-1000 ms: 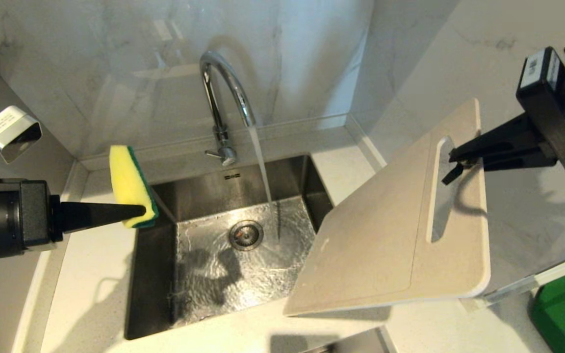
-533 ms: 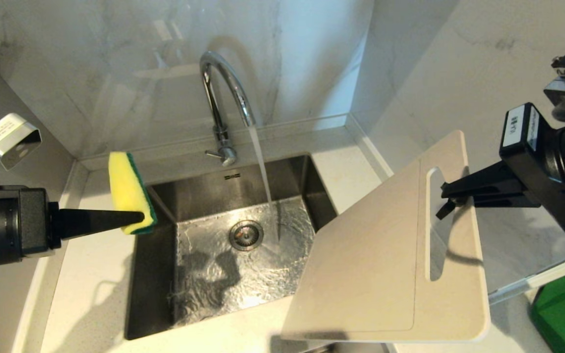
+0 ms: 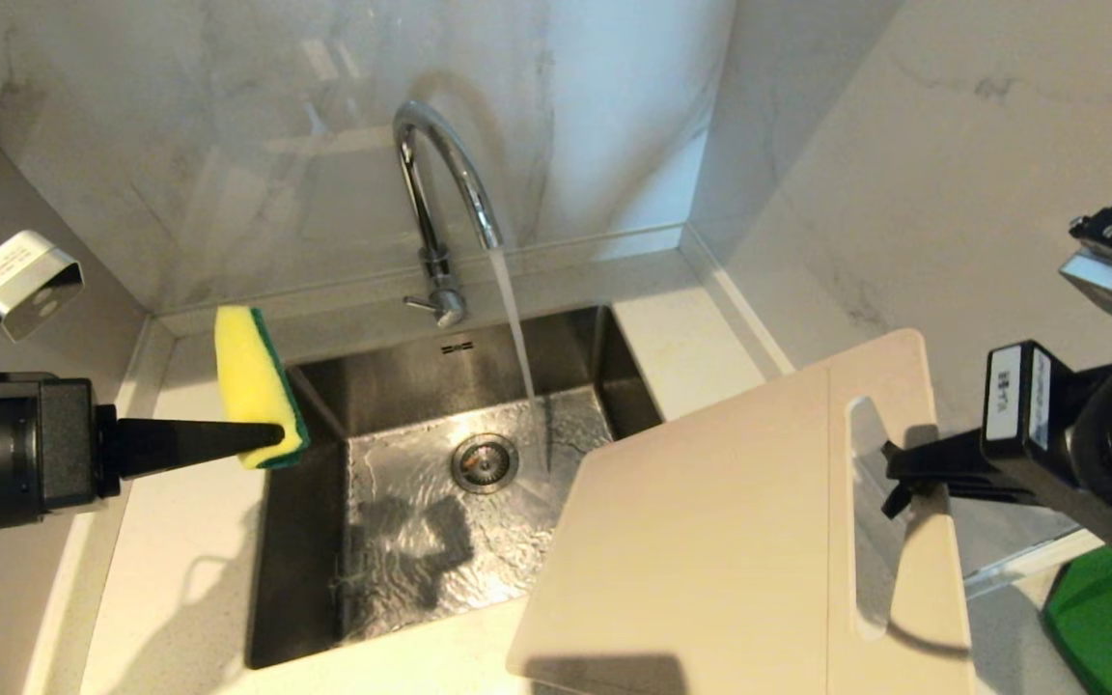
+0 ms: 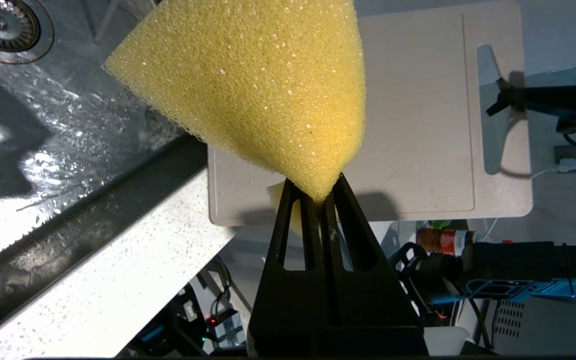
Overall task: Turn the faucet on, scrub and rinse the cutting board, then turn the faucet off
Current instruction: Put down the cutting board
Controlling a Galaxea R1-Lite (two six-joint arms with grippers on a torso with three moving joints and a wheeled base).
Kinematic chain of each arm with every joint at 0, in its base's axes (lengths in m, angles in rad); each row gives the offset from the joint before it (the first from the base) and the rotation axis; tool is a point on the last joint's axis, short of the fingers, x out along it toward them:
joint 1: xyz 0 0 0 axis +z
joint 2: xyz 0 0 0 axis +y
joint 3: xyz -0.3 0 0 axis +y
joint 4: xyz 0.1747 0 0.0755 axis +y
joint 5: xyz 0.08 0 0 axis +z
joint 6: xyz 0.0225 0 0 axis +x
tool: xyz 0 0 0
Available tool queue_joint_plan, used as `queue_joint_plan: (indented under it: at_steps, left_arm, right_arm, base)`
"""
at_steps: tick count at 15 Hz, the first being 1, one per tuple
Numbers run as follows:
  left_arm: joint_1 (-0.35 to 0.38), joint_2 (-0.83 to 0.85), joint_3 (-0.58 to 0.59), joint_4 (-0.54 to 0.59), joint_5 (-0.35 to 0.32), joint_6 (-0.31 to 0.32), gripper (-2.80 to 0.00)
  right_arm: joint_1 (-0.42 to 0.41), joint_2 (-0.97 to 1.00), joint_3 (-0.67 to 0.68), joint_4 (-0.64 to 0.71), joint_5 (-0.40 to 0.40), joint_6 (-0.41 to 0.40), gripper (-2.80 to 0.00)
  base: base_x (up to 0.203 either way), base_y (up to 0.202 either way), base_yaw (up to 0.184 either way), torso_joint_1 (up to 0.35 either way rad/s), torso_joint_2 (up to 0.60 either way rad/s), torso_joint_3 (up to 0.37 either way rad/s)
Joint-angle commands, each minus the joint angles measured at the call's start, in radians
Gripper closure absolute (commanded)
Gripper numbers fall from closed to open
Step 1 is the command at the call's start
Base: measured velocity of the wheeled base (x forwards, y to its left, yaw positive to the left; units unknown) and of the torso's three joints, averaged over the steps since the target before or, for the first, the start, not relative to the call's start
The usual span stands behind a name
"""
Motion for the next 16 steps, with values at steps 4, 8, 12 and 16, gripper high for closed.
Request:
queue_joint_plan:
  at_steps: [4,8,12,16]
  left_arm:
    - [0.000,-0.002,0.012,-0.001,-0.002,-0.003,0.00]
    - [-0.001,-0.018,0.043,-0.001,-0.004,-0.003,0.00]
    - [-0.001,-0.047,0.072,0.001,-0.002,-0.001,0.00]
    - [-0.001,-0.056,0.072,0.002,-0.007,0.000,0.00]
  right_arm:
    - [-0.002,-0.097,0.247,-0.104,-0.047,-0.078,0.00]
    - [-0.007,-0.114,0.391,-0.197,-0.075,-0.108,0.00]
    - [-0.050,-0.127,0.592,-0.380,-0.076,-0.153,0.00]
    - [-0.126,-0.095,0.743,-0.597,-0.076,-0.223,0.00]
  base:
    - [0.000,0.000,0.000,0.000,0.00,0.000]
    - [0.000,0.000,0.000,0.000,0.00,0.000]
    - [0.000,0.000,0.000,0.000,0.00,0.000]
    - [0.000,0.000,0.000,0.000,0.00,0.000]
